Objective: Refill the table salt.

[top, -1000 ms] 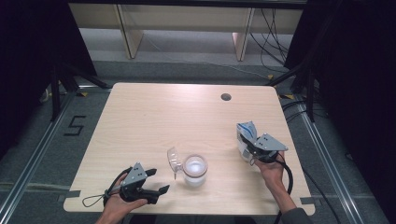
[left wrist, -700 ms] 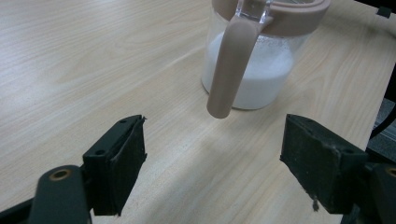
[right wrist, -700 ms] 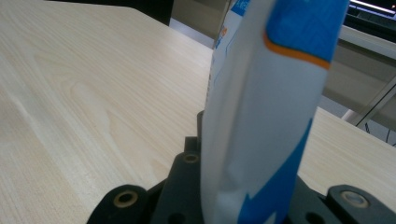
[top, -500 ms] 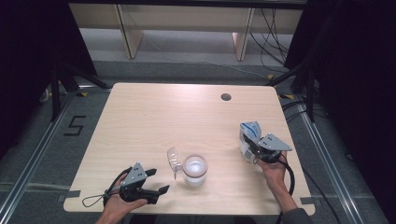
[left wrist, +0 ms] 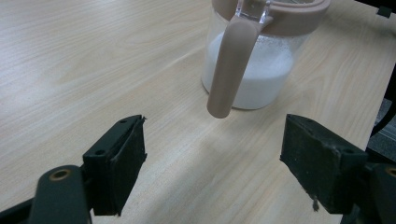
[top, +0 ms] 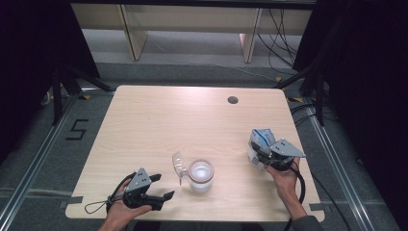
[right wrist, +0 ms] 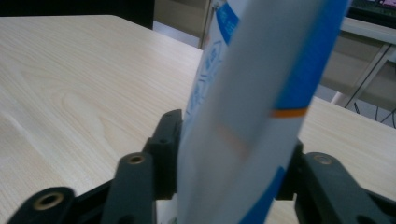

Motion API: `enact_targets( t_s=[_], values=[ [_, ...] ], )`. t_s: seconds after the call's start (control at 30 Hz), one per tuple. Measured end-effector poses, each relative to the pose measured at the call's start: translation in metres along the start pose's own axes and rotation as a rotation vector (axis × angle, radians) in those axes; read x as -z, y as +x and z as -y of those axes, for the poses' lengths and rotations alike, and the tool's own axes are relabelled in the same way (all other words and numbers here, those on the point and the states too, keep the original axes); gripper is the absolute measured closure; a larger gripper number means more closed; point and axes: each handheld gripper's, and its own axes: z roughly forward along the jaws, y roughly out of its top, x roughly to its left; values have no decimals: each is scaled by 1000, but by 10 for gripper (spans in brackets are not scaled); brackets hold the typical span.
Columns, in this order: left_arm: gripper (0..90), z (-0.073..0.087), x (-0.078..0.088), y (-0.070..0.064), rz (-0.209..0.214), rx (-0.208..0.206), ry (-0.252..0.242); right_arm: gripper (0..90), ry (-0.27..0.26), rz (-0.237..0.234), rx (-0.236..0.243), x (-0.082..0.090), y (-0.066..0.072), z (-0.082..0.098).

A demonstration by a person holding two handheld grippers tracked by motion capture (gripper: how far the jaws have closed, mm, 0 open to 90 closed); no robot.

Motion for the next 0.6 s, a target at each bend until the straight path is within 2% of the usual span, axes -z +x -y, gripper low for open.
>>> enact_targets(
  t_s=[0.07,0.1,0.13,0.2,0.23,0.3,0.33,0.4,0.43,0.47,0.5,0.6],
  values=[
    [213,0,0,0,-2,-1,2,509,2,-10,-38,3,1,0],
    [213,0,0,0,-1,0,0,490,-21,5,-23,4,-1,0],
    [213,0,0,0,0,-1,-1,469,-5,-6,-29,7,0,-1],
    [213,0,0,0,0,0,0,425,0,6,-33,10,1,-2],
    [213,0,0,0,0,-1,0,407,14,-4,-64,12,3,-2],
    [213,0,0,-1,-10,1,-4,366,-1,3,-90,17,5,-4],
    [213,0,0,0,-10,3,-5,350,5,-6,-75,20,5,-5],
    [213,0,1,0,-10,-2,2,297,14,24,-78,26,7,-6],
    [213,0,1,0,-10,-3,2,287,19,4,-106,29,8,-6],
    [213,0,1,0,-10,-3,2,274,26,18,-122,32,10,-6],
    [213,0,1,0,-9,-2,0,265,20,7,-140,34,12,-5],
    [213,0,0,0,-6,4,-5,247,42,23,-141,43,15,-3]
  ],
)
